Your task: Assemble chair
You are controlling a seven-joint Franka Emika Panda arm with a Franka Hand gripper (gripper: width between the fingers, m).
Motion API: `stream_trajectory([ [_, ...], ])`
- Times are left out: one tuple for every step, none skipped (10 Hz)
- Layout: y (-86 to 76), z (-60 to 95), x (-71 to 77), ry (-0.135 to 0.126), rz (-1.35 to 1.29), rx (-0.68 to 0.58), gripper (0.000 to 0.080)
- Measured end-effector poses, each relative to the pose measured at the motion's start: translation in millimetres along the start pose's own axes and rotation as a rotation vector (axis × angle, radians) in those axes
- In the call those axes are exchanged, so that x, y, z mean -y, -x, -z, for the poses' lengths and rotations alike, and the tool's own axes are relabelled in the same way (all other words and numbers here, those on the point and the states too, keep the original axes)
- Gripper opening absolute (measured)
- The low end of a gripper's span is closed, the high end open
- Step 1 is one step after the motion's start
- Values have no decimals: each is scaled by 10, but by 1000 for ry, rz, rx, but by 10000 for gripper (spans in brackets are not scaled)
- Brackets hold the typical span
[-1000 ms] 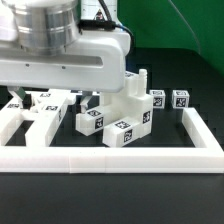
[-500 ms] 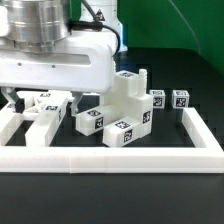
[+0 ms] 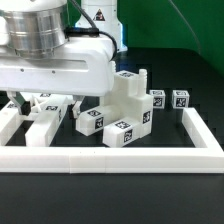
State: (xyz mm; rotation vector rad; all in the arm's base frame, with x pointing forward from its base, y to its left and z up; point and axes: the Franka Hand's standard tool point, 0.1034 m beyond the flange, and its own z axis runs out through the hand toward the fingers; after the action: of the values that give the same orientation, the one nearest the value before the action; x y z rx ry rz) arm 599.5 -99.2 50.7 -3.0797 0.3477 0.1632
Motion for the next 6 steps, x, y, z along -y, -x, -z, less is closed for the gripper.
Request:
stream_trajectory([
  [-4, -13, -13, 1, 13, -5, 649],
  [-12, -90, -110, 7, 86, -49, 649],
  [35, -140, -154, 11, 112, -47, 649],
  [38, -149, -163, 11, 131, -46, 649],
  [39, -150, -160, 11, 131, -45, 649],
  [39, -151, -162, 11, 131, -45, 649],
])
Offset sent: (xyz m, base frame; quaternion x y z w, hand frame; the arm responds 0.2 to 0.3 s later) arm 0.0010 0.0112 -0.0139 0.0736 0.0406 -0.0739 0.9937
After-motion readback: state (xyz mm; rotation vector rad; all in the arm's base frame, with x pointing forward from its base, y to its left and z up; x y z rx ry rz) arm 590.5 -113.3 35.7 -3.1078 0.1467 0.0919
